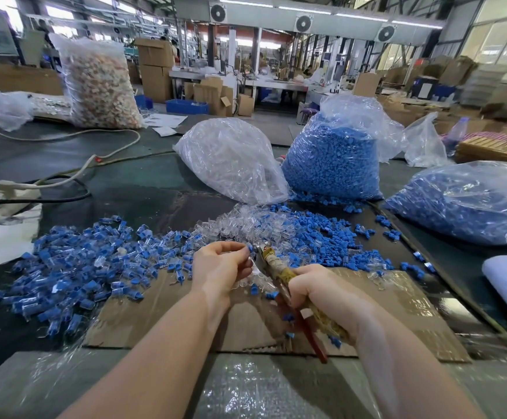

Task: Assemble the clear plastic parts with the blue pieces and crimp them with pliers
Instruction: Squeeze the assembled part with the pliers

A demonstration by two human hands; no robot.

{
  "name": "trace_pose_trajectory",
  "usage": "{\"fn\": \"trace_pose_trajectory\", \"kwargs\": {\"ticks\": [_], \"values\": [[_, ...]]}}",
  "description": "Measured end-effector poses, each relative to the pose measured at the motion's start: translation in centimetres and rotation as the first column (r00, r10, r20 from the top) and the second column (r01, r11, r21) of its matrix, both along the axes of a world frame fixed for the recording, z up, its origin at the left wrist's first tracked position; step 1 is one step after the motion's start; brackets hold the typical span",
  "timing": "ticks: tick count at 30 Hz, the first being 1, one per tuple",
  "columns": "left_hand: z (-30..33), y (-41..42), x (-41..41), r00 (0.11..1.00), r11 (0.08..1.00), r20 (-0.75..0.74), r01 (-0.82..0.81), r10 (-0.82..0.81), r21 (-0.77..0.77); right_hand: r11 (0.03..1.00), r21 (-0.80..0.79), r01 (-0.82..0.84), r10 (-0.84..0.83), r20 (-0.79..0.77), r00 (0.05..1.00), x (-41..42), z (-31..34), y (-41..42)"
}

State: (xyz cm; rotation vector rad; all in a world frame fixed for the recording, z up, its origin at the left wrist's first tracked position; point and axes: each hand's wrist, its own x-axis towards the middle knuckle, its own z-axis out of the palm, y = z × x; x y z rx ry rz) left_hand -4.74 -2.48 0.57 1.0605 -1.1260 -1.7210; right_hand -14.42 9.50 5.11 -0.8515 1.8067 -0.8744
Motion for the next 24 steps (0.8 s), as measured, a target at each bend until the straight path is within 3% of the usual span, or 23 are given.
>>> {"fn": "trace_pose_trajectory", "kwargs": {"ticks": [3,16,24], "values": [[0.2,0.1,0.0,0.999,0.999,0.044,0.013,-0.011,-0.043,1.000,-0.012,0.023,-0.023,0.040,0.999,0.0,-0.1,-0.1],[0.3,0.0,0.3,0.994,0.998,0.097,0.052,-0.048,-0.032,0.999,0.030,-0.028,0.030,-0.075,0.997,0.6,0.6,0.3],[-0.1,-0.1,0.1,0.999,0.999,0.030,0.038,-0.037,-0.011,0.994,0.055,-0.096,0.109,-0.359,0.927,0.6,0.6,-0.4]]}}
